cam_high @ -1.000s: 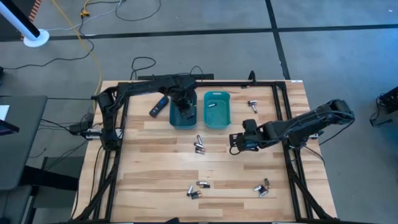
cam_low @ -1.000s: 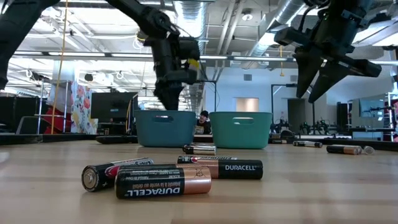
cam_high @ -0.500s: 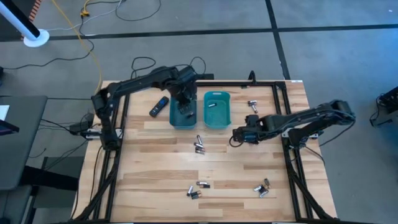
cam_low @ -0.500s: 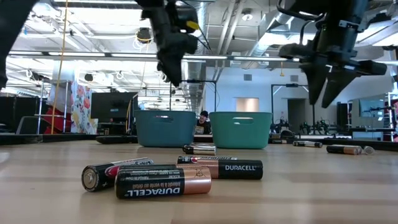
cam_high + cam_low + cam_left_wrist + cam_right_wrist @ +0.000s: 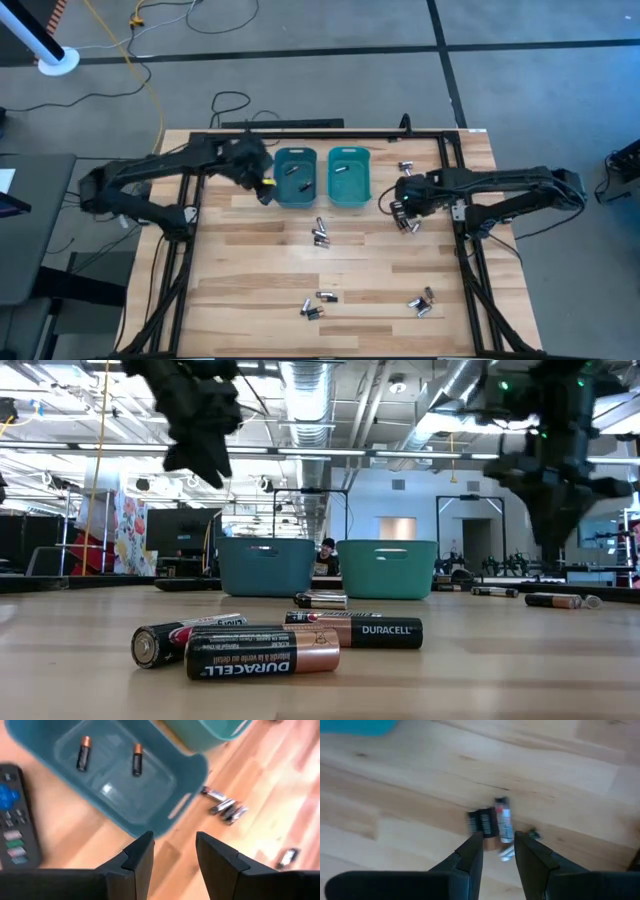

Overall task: Sort batteries
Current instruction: Put the silver battery into the green bin

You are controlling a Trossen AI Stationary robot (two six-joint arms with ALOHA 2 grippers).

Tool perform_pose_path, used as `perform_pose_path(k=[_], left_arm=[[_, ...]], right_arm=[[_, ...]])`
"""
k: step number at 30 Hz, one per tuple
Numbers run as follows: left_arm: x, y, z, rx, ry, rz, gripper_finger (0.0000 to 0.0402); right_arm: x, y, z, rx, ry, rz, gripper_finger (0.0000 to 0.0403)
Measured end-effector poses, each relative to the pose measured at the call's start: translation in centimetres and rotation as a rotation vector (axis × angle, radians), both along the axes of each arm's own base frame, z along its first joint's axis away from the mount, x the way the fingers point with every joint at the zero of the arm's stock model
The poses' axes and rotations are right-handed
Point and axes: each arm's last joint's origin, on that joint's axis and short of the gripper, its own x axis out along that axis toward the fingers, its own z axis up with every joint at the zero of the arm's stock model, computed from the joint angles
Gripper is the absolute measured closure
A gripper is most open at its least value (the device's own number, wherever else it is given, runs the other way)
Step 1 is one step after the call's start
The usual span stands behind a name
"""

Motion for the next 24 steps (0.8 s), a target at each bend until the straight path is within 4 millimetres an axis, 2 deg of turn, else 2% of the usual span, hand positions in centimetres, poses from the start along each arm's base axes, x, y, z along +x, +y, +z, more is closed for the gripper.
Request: perform_pose_path(k=[5,11,24], left_arm=[[-1.5,-3.0,0.8,-0.018,-0.083,0.079,0.026],[-1.6,-5.2,1.4,0.016,-0.134,0.151,0.026],[-0.5,-5.7,0.8,0.061,-0.119,0.129,0.026]], right_arm=[[-2.2,-0.2,-0.8,0.02,0.019,-0.098,0.0274],[-2.9,0.3,-1.4,0.082,0.029,-0.299,0.0275],[-2.6,1.3,-2.7,0.102,0.088,-0.426,0.0275]])
